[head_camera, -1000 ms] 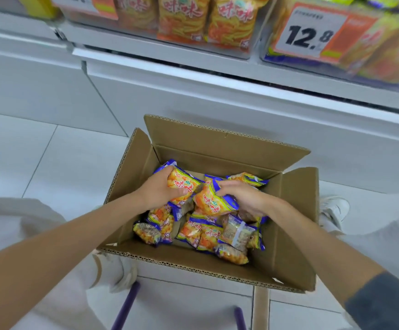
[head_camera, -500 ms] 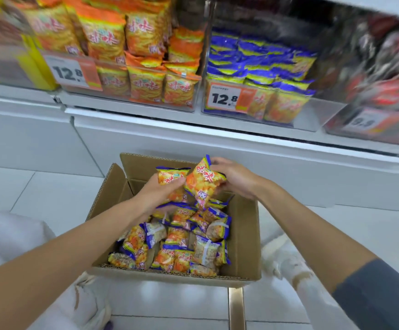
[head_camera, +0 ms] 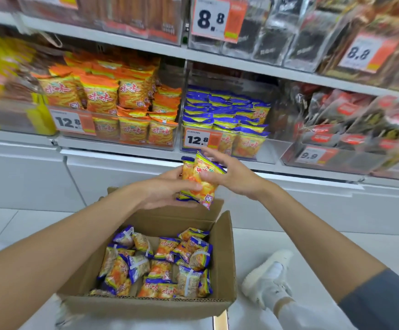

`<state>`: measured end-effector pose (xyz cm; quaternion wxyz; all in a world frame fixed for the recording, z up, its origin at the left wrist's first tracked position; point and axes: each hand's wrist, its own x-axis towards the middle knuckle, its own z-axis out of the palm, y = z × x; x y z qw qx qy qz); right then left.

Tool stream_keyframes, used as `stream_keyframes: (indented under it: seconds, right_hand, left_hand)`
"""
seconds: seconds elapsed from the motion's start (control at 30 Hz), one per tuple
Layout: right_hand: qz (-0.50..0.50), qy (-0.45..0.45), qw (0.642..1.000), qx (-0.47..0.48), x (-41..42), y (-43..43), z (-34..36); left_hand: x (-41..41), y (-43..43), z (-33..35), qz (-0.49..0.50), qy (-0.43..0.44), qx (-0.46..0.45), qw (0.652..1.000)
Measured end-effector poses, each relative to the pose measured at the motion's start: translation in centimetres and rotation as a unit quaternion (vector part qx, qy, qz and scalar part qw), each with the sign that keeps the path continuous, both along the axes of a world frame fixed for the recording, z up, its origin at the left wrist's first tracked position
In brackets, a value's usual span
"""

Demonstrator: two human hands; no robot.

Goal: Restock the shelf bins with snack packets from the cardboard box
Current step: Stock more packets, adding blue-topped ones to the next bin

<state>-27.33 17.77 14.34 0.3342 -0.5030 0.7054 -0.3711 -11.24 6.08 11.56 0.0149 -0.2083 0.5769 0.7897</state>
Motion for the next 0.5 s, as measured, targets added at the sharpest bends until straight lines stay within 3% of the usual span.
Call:
stream_keyframes:
  seconds: [0.1,0.33,0.43,0.5]
  right_hand:
    - [0.018,-0.016,0.999,0.022,-0.9,0.3,1.5]
    - [0.038,0.09,0.991,0.09,-5.6,0.8,7.2]
    - [0.016,0.209,0.975,0.078,-8.7,0.9,9.4]
    - [-0.054,0.31,0.948,0.051,-11.8,0.9,9.9]
  left_hand:
    - [-1.1,-0.1,1.5,0.001,-0.02,-0.094,0.995]
    - [-7.4,-1.0,6.0,-0.063,-0.022,-0.286,0.956]
    - [-11.6,-1.6,7.8,-0.06,0.015,-0.337,0.939]
    - [-14.4,-2.8,8.2,-0.044,0.044,-0.396,0.916]
